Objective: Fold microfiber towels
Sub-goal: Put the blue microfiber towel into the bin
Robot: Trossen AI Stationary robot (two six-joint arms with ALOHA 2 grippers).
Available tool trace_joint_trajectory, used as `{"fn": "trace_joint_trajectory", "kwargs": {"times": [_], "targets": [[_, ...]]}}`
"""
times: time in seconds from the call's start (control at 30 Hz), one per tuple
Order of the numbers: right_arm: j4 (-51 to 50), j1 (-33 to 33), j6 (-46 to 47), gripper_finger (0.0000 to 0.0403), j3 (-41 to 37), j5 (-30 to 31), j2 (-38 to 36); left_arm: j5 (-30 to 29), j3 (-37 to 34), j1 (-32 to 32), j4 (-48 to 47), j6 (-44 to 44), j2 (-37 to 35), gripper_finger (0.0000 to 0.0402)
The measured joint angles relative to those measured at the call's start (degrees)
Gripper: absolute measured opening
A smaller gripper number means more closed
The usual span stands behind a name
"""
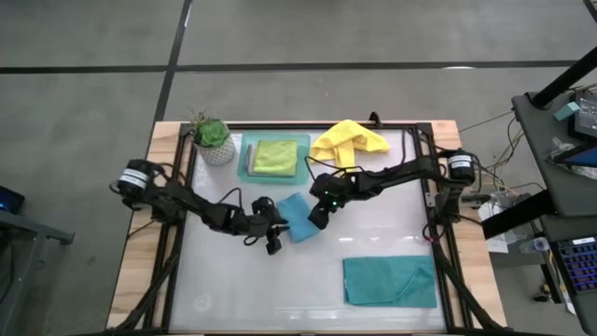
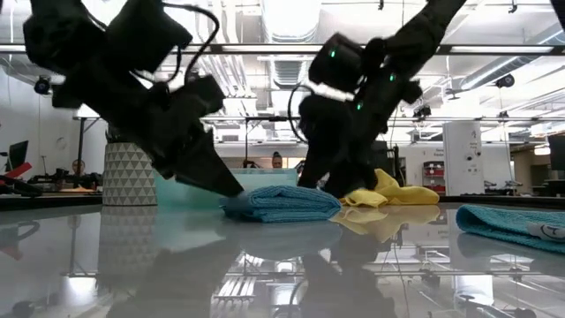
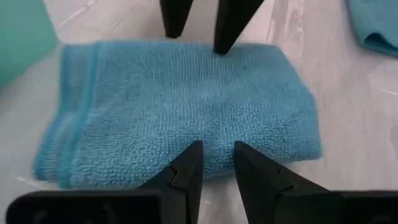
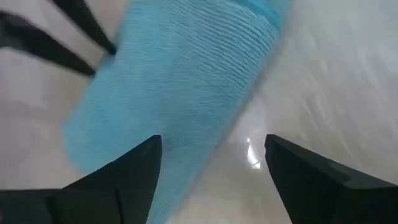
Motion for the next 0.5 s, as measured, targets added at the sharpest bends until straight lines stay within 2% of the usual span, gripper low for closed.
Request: {"fn": "trace_joint_trajectory", "kwargs": {"times": [0.27,0.4,0.5], "targets": [[9.75,-0.08,2.57,0.0272,0.07,-7.05,4.07,0.44,0.59,-0.02,1.73,-0.34,4.86,0.0076],[12.90,-0.08,2.82,0.0267,0.07,-7.51,4.99,1.15,0.44,0.00,1.63,-0.47,4.56,0.0076],[15.23,-0.16,2.91,0.0246,0.07,-7.51,5.57,1.44,0.24,0.00,1.21,-0.25,4.17,0.0076]]}}
